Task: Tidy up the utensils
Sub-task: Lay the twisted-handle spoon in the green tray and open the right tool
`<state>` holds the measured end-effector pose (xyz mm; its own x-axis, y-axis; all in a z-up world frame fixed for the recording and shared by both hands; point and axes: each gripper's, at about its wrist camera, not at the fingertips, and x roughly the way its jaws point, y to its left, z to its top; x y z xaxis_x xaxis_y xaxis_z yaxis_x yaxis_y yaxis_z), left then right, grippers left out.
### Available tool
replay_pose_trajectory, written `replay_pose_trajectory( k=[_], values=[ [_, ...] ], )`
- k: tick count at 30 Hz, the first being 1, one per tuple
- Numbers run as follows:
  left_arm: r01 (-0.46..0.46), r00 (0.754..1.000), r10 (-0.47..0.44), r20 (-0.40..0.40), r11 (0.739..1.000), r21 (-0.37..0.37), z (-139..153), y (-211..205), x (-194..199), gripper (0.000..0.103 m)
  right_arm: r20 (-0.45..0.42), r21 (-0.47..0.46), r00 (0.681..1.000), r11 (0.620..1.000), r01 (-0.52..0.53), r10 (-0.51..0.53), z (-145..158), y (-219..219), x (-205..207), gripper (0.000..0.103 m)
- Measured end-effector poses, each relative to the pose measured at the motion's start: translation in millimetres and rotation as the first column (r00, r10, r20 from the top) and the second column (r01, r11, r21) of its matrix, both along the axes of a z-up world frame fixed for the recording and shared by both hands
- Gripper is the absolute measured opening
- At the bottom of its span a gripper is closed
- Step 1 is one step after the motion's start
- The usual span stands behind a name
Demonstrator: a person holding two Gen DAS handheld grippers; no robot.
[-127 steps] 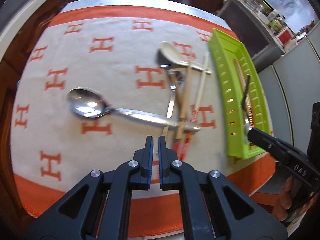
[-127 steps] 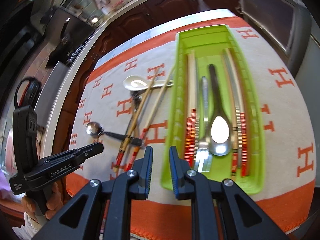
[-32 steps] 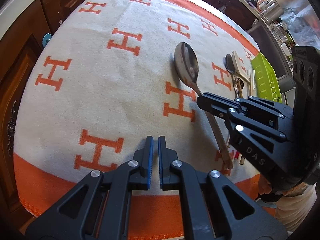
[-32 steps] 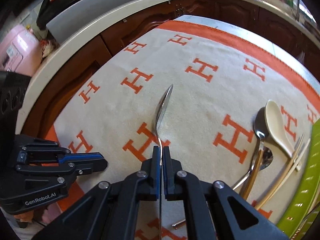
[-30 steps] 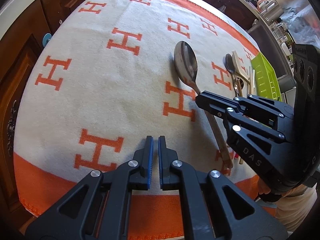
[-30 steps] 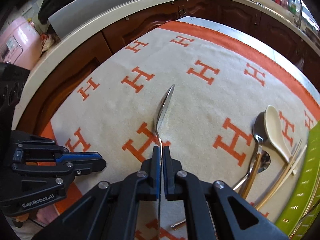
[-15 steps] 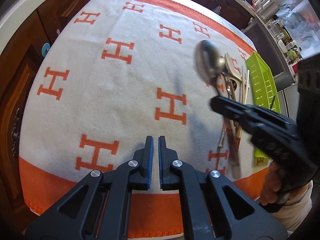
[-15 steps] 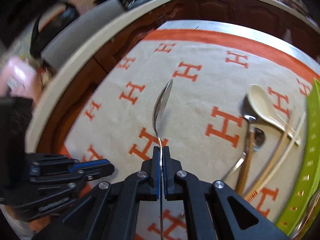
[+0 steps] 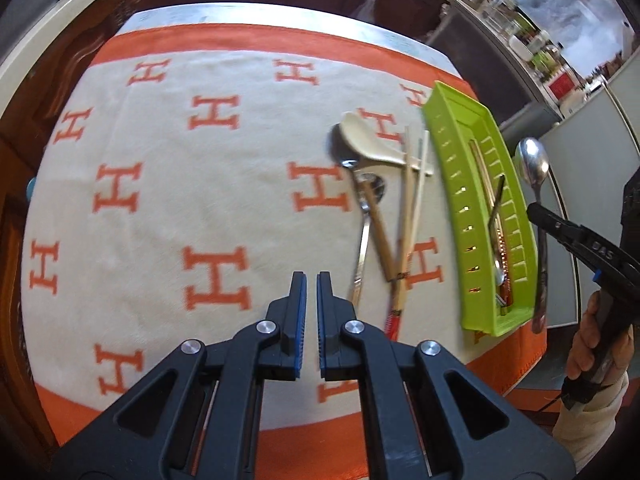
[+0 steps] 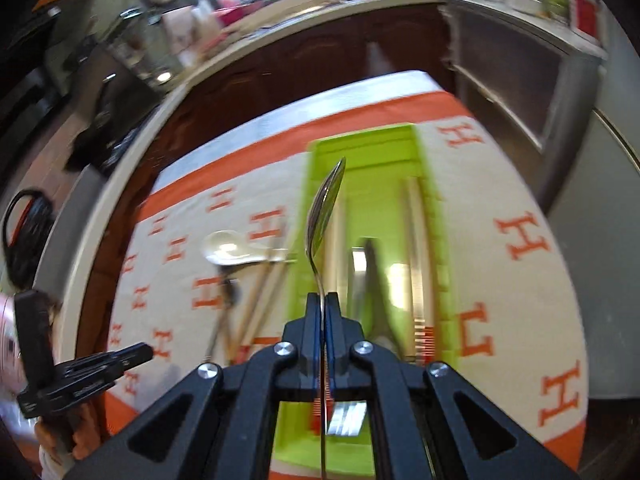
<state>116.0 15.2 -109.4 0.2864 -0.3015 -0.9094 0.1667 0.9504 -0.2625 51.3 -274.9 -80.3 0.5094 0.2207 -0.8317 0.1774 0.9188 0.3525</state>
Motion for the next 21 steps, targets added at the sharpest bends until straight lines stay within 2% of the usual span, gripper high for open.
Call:
replay_pose_trajectory(
  k=[5,13,21],
  values=[
    [0.062,0.998,-0.062,-0.008,0.998,-0.016,0.7,-35.9,22.7,0.001,-0.019,-0.006,0.998,0.999,0.053,-0.053,-13.6,-22.6,10.1,0.002],
    [0.141,0.989,-0.143,-0.035,0.988,-0.056,-1.5,-84.1,58.8,0.001,-0.047,-0.076,0.998,0.996,0.047,-0.051,-25.9,-28.7,41.5,0.005],
    [0.173,0.981,-0.177,-0.076,0.983,-0.064,-11.9,-111.2,79.6,0.001,0.002,-0.045,0.999,0.998,0.042,-0.042,-11.4,-25.3,32.8,0.006]
  ],
)
